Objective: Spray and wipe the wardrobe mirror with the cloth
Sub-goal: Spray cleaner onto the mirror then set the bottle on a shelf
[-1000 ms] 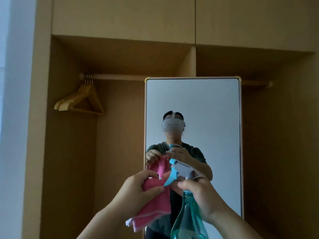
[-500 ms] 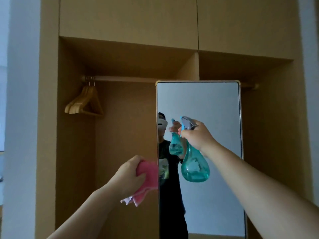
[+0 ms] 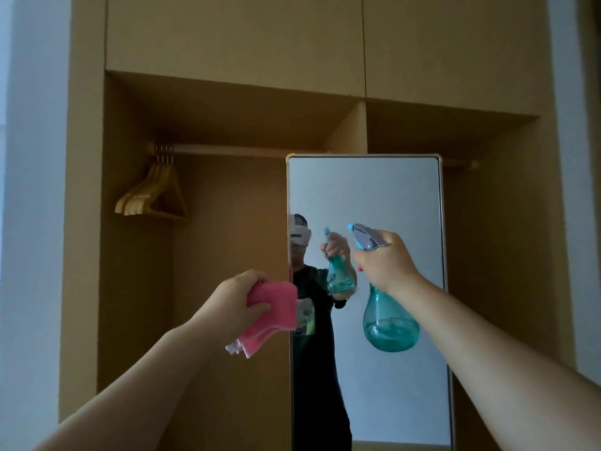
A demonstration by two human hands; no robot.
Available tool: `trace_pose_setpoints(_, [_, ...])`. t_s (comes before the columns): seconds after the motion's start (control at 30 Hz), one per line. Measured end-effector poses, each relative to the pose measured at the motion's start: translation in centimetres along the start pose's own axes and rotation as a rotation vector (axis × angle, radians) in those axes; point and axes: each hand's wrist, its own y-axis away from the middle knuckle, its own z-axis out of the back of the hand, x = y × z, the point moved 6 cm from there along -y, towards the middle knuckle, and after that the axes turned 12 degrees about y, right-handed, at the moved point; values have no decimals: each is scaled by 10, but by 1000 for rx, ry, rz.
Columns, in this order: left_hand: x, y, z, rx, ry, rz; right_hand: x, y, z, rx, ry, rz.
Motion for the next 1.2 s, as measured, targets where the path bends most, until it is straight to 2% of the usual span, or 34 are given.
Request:
trace_pose_setpoints(0.17, [-16, -1, -6, -16, -21, -14, -21, -7, 14, 44, 75, -56])
trace_pose_setpoints(0.37, [-29, -4, -10, -22, -44, -10, -24, -10, 26, 39, 40, -64])
trace_pose_setpoints(0.7, [-47, -11, -18, -7, -63, -26, -30, -7, 55, -20, 46, -74])
trace_pose_setpoints(1.0, [-54, -14, -23, -3, -63, -61, -55, -15, 69, -5, 208, -134])
trace_pose_setpoints(1.2, [-53, -13, -29, -5, -57, -76, -62, -16, 83, -81, 244, -146])
